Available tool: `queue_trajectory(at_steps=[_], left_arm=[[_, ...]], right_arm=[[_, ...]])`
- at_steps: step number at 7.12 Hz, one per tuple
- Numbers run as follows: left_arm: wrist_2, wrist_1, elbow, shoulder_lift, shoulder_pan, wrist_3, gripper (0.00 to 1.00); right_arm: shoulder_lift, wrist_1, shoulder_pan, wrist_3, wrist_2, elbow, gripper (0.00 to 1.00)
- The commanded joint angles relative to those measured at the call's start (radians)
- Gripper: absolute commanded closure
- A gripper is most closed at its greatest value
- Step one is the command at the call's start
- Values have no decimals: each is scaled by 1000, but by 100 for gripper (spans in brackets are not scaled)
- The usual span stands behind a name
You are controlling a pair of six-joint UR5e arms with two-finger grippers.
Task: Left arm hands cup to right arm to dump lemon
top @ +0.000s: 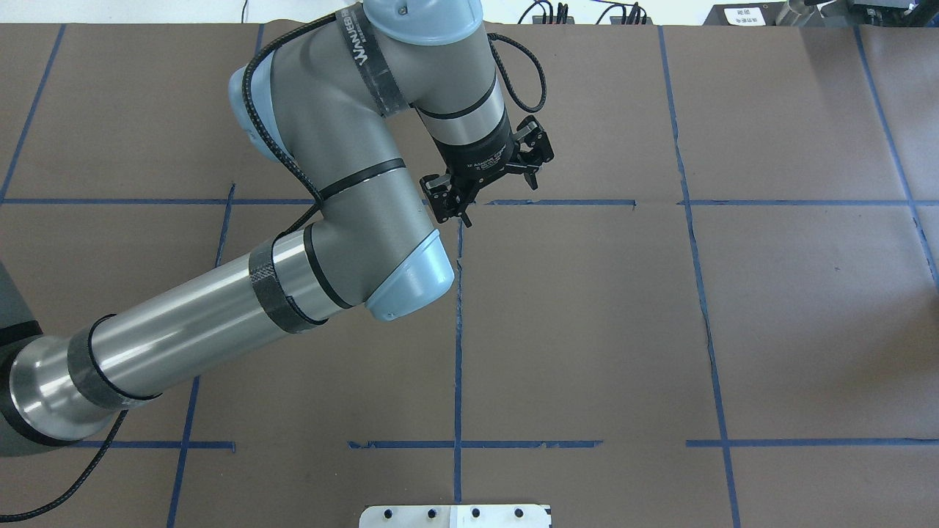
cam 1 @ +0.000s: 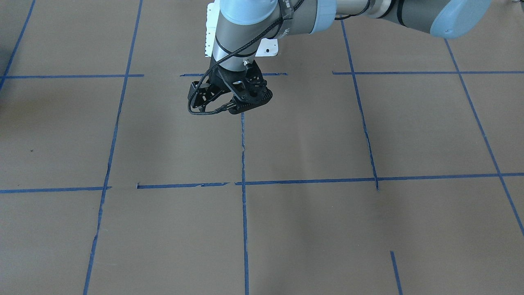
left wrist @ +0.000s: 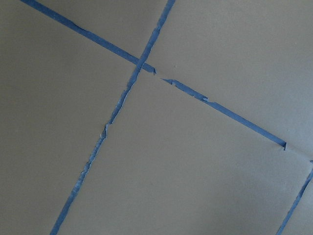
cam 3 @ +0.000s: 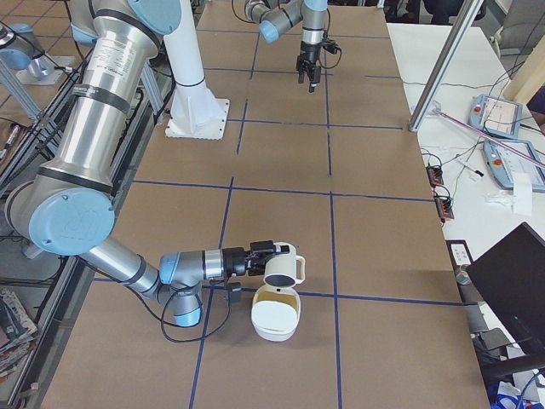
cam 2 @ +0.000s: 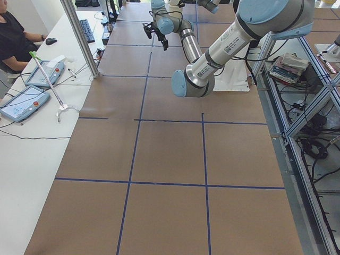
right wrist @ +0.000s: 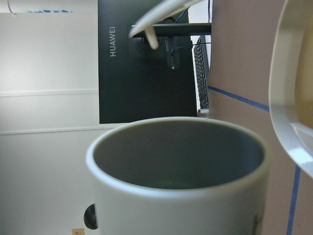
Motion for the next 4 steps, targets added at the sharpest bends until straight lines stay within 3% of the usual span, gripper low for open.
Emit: queue_trajectory(at_steps=[1,4], left_arm=[[-1,0,0,-1,0,0,0],[27,0,0,-1,0,0,0]], right_arm=[[10,63,15,183,0,-25,79],[10,115,15,294,2,-37,77]])
